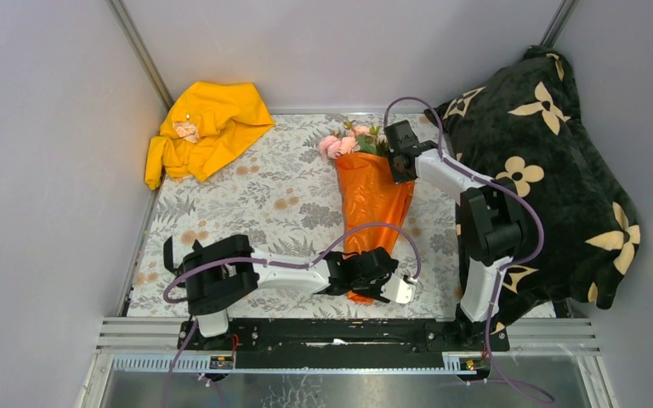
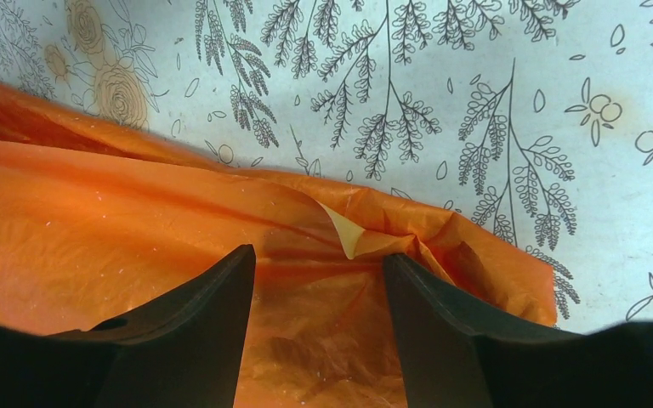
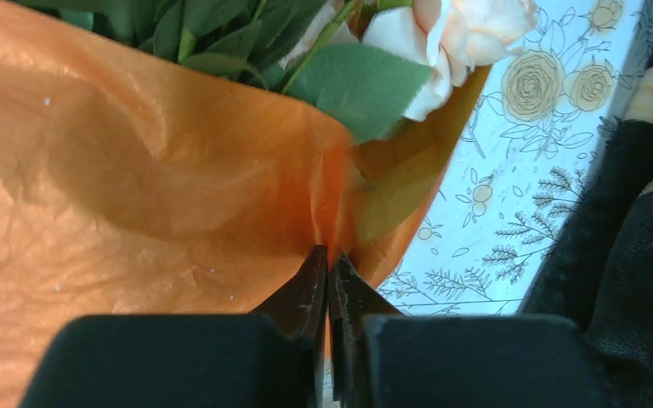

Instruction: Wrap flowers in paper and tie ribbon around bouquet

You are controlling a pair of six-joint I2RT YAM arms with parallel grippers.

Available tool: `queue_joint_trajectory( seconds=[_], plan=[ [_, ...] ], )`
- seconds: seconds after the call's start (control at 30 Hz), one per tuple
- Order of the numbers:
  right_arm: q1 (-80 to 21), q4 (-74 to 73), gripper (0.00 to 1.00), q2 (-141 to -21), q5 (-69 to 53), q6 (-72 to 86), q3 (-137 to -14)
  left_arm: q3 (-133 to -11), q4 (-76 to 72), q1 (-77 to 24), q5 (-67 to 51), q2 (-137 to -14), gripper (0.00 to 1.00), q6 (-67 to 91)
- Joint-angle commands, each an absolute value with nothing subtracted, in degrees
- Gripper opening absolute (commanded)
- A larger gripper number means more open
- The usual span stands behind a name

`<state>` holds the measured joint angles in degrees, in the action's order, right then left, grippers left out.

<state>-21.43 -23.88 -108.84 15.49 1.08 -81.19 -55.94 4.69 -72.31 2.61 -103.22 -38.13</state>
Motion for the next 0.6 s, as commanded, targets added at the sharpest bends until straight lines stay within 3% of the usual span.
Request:
queue_joint_trajectory(
  seconds=[0.0, 0.13, 0.27, 0.4, 0.57],
  plan=[
    [-18.82, -14.28, 0.11, -110.68, 26.77, -1.74, -87.06, -51.61, 19.68, -73.66, -5.85, -108.78, 0.66, -35.42],
    [-18.85, -14.92, 0.47, -110.20, 24.72, -0.93, -87.62, -51.81, 19.77, -73.58, -5.83, -109.03, 0.66, -35.42],
    [-18.90, -17.91, 0.64, -107.46, 25.40, -0.43, -88.39, -51.95, 19.78, -73.66, -5.80, -109.29, 0.66, -35.50],
    [-18.80, -24.57, 0.99, -102.11, 21.83, 3.36, -88.31, -52.14, 19.71, -73.64, -5.90, -109.52, 0.67, -35.38],
    [-18.81, -29.39, 1.00, -93.88, 11.74, 10.56, -81.80, -52.12, 19.72, -73.64, -5.89, -109.52, 0.66, -35.33]
  ],
)
